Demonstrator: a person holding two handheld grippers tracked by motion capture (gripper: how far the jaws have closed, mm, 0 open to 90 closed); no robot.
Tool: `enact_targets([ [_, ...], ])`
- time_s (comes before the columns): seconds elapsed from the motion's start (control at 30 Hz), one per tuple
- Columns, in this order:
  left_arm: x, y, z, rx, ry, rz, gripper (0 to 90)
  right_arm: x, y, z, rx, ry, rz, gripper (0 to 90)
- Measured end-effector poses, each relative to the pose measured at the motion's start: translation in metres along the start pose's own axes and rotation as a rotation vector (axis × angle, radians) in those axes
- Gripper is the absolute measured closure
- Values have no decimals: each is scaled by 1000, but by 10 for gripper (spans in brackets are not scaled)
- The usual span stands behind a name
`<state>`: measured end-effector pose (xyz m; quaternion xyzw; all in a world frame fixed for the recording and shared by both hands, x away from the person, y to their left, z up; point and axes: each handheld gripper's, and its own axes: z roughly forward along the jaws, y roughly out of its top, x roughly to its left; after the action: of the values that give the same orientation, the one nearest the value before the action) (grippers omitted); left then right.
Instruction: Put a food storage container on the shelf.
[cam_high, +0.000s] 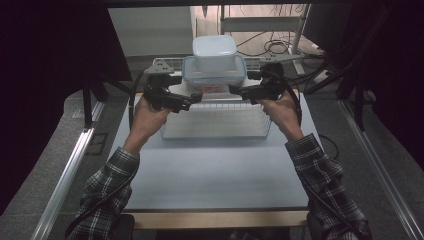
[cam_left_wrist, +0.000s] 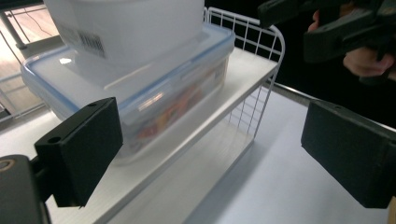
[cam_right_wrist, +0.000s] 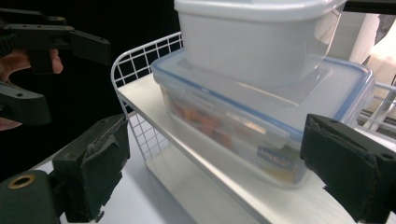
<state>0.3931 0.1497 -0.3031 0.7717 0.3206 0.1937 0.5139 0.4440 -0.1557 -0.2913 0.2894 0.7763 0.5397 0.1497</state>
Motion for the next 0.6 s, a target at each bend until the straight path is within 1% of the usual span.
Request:
enact_targets([
  [0.03, 0, 0, 0, 0, 0, 0, 59, 0, 0, 0, 0, 0, 0, 85],
  [0.2, 0, -11, 3, 16, -12, 6, 65, 0, -7, -4, 5, 4, -8, 78],
  [0.43, 1, -25, 6, 35, -28, -5, 72, 1, -22, -5, 16, 17, -10, 64],
  [0.5, 0, -28, 6, 37, -28, -7, 71, 1, -26, -5, 18, 16, -11, 59],
  [0.53, 0, -30, 6, 39, -34, -7, 71, 2, -30, -5, 21, 18, -16, 54],
  [0.6, -2, -34, 6, 44, -42, -8, 71, 2, -31, -5, 23, 17, -19, 53],
])
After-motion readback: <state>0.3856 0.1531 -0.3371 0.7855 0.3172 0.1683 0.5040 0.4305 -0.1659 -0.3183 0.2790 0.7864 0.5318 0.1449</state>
